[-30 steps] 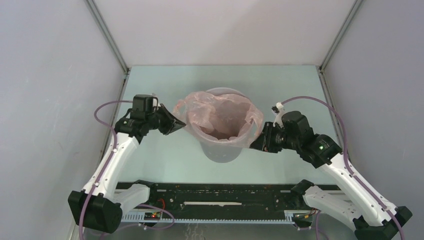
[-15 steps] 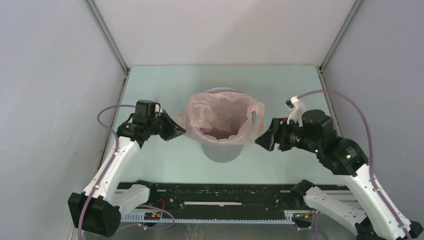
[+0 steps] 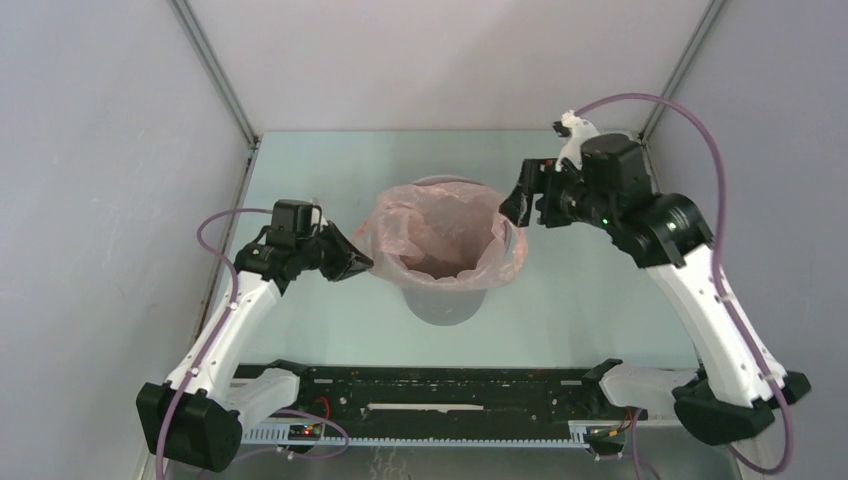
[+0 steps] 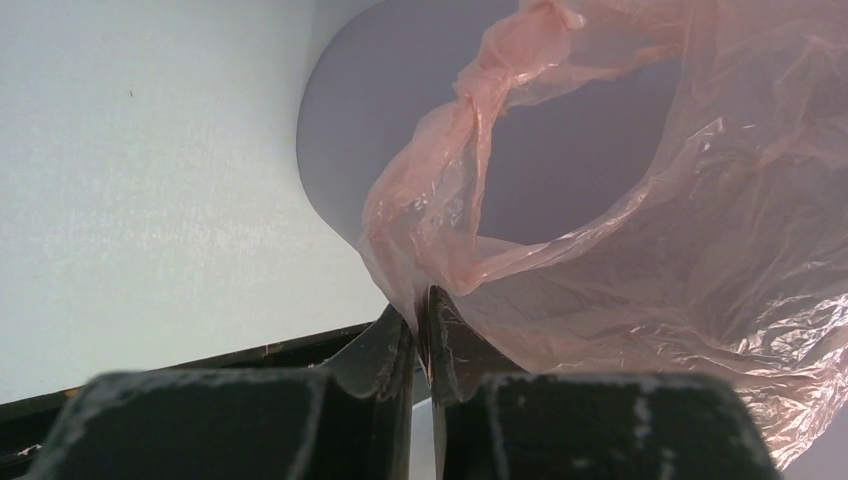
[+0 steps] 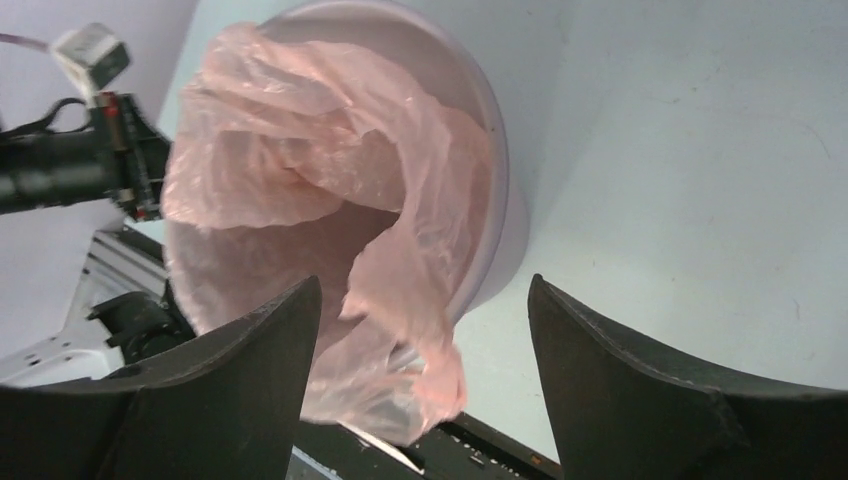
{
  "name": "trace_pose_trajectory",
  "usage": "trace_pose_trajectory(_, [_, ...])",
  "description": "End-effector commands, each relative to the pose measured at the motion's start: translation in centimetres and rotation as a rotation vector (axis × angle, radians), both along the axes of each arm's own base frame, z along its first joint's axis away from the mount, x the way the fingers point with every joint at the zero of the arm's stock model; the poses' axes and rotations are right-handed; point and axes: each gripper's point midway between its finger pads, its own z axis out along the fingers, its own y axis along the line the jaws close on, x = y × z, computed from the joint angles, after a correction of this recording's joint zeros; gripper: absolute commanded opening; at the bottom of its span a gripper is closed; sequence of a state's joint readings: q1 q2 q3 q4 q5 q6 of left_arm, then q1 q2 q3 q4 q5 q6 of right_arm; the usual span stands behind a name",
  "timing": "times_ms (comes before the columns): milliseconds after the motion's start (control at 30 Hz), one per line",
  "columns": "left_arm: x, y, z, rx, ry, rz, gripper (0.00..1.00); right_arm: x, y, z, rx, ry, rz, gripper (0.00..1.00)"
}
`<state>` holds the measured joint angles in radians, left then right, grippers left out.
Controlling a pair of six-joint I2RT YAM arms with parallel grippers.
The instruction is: Put the trash bags into the trash bin
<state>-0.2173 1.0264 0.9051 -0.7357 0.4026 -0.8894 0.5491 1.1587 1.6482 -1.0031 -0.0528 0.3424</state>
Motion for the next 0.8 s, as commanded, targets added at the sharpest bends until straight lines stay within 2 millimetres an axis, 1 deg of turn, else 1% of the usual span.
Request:
trace_pose_trajectory(0, [0.7, -0.6, 2.6, -0.017, -0.083, -0.041, 0.13, 2.5, 1.0, 1.2, -0.049, -0.087, 0.046, 0.82])
trace_pose_trajectory(67, [0.7, -0.7, 2.5, -0.018, -0.081, -0.040, 0.14, 3.7, 1.5, 0.7, -0.140, -0.132, 0.080, 0.80])
trace_pose_trajectory(133, [0.7, -0.7, 2.4, -0.021, -0.081, -0.039, 0.14, 4.8, 1.6, 0.7, -0.231, -0.188, 0.097, 0.79])
trace_pose_trajectory(167, [0.7, -0.7, 2.4, -0.020, -0.082, -0.040, 0.14, 5.2, 2.0, 0.9, -0.265, -0.221, 0.122, 0.77])
trace_pose_trajectory(200, [0.7, -0.7, 2.5, -0.019, -0.084, -0.040, 0.14, 5.2, 2.7, 1.1, -0.311, -0.269, 0.172, 0.75])
trace_pose_trajectory(267, [0.6, -0.6, 2.2, -0.014, -0.077, -0.039, 0.14, 5.5, 3.8, 1.4, -0.392, -0.354, 0.239, 0.73])
trace_pose_trajectory(333, [0.6, -0.7, 2.0, -0.014, -0.074, -0.037, 0.14, 6.4, 4.5, 0.9, -0.484, -0.391, 0.265, 0.73])
trace_pose_trajectory(467, [0.7, -0.7, 2.1, -0.014, -0.076, -0.034, 0.14, 6.9, 6.2, -0.9, -0.655, -0.435, 0.383, 0.68])
trace_pose_trajectory(533, [0.9, -0.6, 2.3, -0.011, -0.082, -0.032, 0.14, 7.3, 7.1, -1.1, -0.699, -0.473, 0.418, 0.68])
trace_pose_trajectory(633, [1.0, -0.6, 2.2, -0.007, -0.080, -0.031, 0.14, 8.1, 8.6, -1.3, -0.707, -0.506, 0.458, 0.68])
trace_pose_trajectory(700, [1.0, -0.7, 2.2, -0.007, -0.075, -0.034, 0.14, 8.8, 9.2, -1.9, -0.726, -0.500, 0.470, 0.64])
trace_pose_trajectory(767, [1.0, -0.7, 2.2, -0.006, -0.075, -0.036, 0.14, 9.7, 9.8, -2.4, -0.741, -0.487, 0.457, 0.58])
